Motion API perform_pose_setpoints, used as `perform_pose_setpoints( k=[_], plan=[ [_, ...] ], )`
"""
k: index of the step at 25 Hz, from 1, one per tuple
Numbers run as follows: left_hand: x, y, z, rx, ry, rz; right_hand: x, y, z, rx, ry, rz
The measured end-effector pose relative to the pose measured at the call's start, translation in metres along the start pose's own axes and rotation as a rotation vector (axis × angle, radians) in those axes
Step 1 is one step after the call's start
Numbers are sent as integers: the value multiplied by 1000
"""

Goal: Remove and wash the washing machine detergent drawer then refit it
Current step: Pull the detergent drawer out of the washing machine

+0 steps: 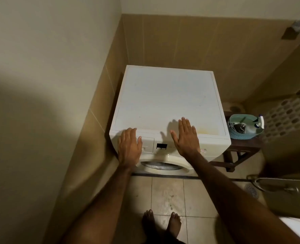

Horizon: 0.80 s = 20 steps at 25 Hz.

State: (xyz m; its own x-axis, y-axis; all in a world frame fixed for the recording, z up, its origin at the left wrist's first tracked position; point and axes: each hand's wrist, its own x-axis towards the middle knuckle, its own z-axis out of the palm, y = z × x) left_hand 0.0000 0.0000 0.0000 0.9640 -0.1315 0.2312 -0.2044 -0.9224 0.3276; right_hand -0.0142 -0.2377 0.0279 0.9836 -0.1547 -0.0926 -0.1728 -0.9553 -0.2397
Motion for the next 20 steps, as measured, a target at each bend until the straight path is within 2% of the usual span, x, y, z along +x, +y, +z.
perform_pose_setpoints(
  k=[3, 6, 7, 9, 13, 18, 20],
  plan=[
    [-24, -22, 19, -336, 0, -349, 6, -1, 14, -42, -114, -15],
    [-39, -41, 38, -863, -244, -898, 12, -3, 29, -102, -197, -91],
    [-39, -46, 44, -1050, -294, -1004, 14, -3, 32, -126, -216, -125],
    [-39, -52, 51, -1288, -337, -1060, 16, -2, 38, -175, -237, -187],
    [-28, -53, 65, -1553, -376, -1079, 13, 0, 53, -330, -257, -234],
    [2, -48, 75, -1842, -248, -1205, 12, -3, 70, -409, -225, -190],
    [13, -44, 76, -1883, -224, -1213, 11, -4, 75, -423, -207, -174]
  ],
)
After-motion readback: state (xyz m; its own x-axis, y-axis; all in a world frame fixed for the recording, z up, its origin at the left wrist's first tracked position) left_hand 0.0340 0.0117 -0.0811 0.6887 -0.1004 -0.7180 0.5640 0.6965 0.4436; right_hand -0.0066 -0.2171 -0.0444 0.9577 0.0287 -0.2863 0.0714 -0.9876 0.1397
